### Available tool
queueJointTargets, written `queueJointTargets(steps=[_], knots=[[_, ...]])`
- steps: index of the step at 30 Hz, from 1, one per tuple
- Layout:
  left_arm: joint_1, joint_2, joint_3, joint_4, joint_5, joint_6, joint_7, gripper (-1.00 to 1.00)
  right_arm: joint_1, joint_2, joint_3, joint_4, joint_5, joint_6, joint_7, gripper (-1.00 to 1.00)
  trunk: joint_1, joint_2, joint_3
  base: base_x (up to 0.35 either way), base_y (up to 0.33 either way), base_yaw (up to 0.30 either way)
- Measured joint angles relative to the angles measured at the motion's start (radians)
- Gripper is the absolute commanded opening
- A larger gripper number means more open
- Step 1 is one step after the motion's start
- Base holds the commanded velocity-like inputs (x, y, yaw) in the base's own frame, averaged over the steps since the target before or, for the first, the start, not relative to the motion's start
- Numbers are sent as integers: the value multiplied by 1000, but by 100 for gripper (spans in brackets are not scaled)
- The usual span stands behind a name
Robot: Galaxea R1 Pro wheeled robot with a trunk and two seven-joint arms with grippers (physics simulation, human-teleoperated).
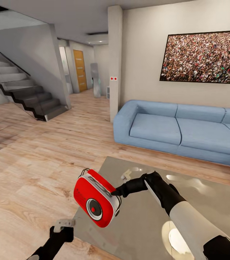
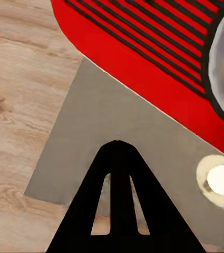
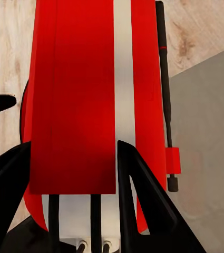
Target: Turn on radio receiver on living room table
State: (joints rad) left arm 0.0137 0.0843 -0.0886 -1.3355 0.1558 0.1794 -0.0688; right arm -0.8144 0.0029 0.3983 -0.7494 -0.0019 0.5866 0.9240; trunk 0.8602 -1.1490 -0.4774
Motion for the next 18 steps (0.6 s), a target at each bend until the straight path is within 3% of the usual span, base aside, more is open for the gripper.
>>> queueJointTargets(steps=[1,5,9,13,18], knots=[[-8,-25,-15,-8,-45,6,-50,-100,0,1,2,0,1,0,1,-100,0,0,0,0,0,0],[-31,-54,-23,-3,-119,10,-107,-100,0,1,3,0,-4,1,1,-100,0,0,0,0,0,0],[-43,-112,-25,3,-154,9,-175,-100,0,2,4,2,-7,1,2,-100,0,0,0,0,0,0],[-48,-124,-25,3,-193,10,-189,-100,0,2,4,3,-8,1,2,-100,0,0,0,0,0,0],[-61,-130,-25,4,-208,10,-193,-100,0,2,4,4,-9,1,3,-100,0,0,0,0,0,0]])
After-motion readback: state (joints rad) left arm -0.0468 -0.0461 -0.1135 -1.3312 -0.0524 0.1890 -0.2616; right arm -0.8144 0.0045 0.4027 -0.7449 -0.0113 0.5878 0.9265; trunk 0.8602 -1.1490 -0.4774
